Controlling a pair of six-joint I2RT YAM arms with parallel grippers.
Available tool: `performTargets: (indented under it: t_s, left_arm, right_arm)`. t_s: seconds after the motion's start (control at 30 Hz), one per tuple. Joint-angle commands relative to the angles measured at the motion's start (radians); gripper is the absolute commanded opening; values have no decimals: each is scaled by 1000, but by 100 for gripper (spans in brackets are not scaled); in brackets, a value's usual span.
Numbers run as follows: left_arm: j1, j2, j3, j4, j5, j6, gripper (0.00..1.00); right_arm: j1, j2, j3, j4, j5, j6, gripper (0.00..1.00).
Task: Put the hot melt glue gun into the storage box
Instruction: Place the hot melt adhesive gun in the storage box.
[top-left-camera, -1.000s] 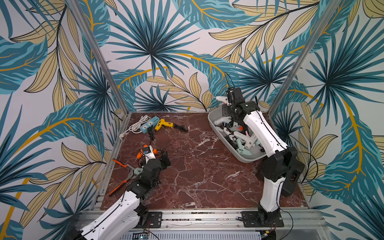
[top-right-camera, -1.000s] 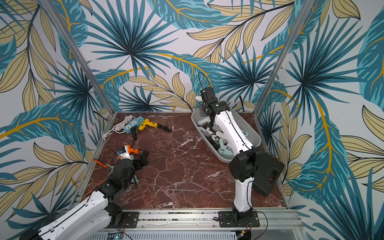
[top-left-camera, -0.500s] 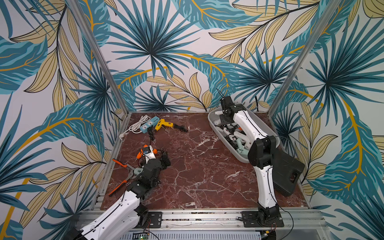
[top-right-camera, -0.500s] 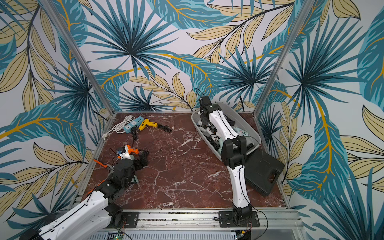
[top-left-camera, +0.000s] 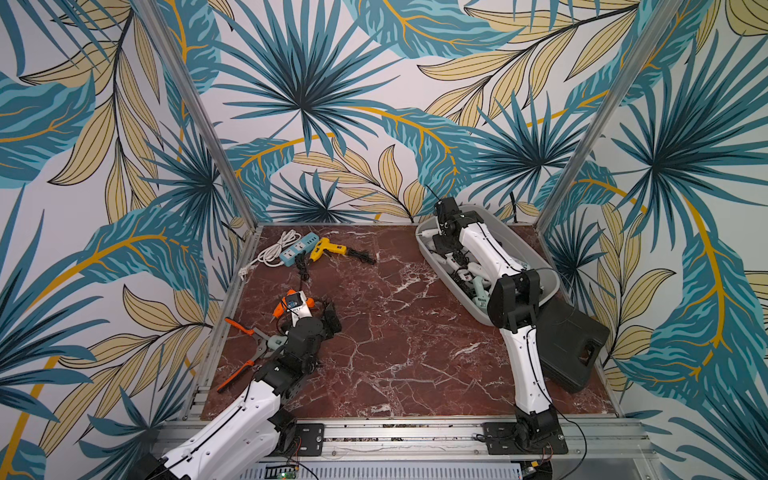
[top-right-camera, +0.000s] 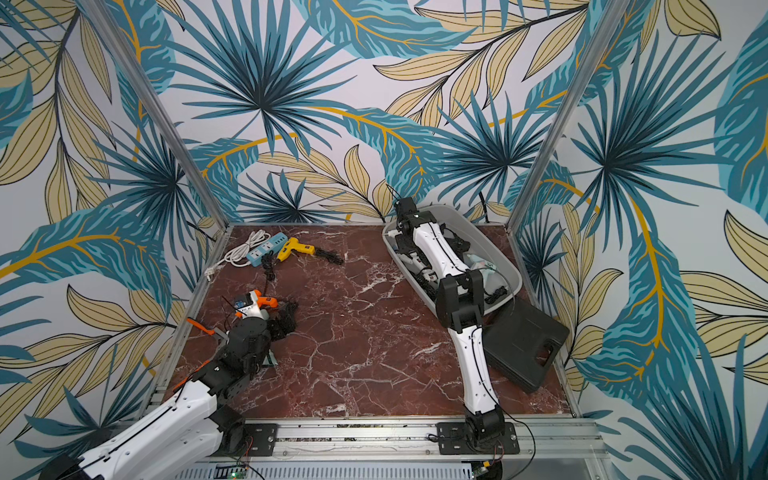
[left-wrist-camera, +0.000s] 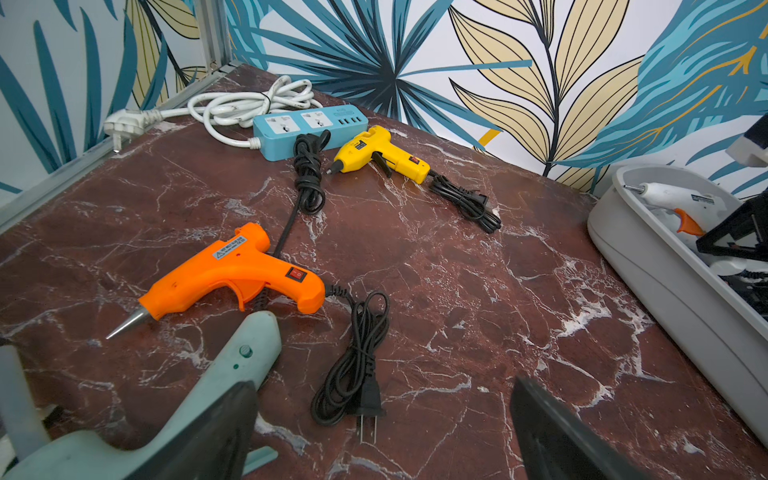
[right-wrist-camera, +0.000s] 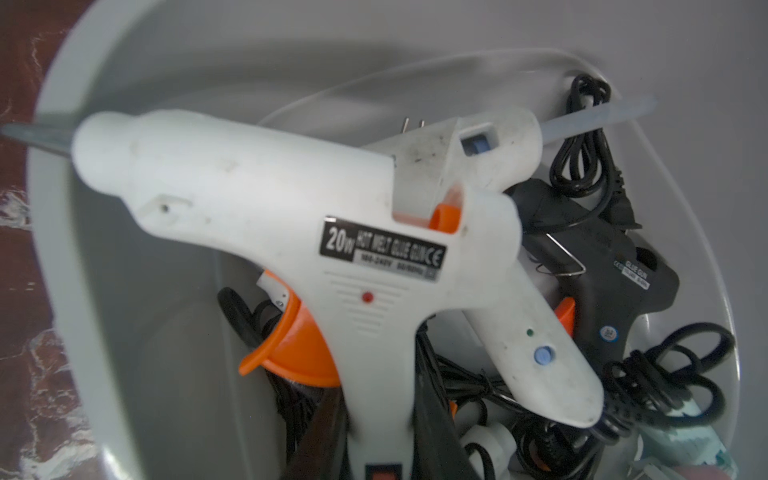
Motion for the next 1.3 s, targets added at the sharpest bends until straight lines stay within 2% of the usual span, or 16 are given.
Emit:
performTargets:
  t_s: [0.0,0.37,0.47,0.53,0.67,0.7,0.87,1.0,1.17,1.27]
  left_arm:
    - [8,2,25,-15,7,10,100]
    - [9,23,43,-15,15,13,100]
    - [8,29,41,-15,15,13,100]
    - [9,31,41,-18,10,13,100]
    - [8,35,44,-24,21,26,100]
    - [9,36,44,-24,27,32,100]
    - [18,53,75,-60,41,65,100]
    - [54,90,152,-181,78,100,100]
    - [168,187,277,-410,132,122,100]
    - [266,234,332,-453,268,157,98]
  right_arm:
    - [-5,72,43,-81,83,8,11]
    - [-54,60,16,-111,23,74,11]
    - [-55,59,17,-110,-11,77,22]
    - [-54,56,17,-106,-29,84,24]
    - [-54,37,13,-104,-80,88,46]
    - [-54,30,10,-102,-91,92,49]
    - [-54,-41,-29,-98,-121,126,51]
    - [-52,-155,-147,-57,-160,151,51]
    - [-51,-388,-443,93,-184,224,55]
    - [-51,-541,-654,197,-185,306,58]
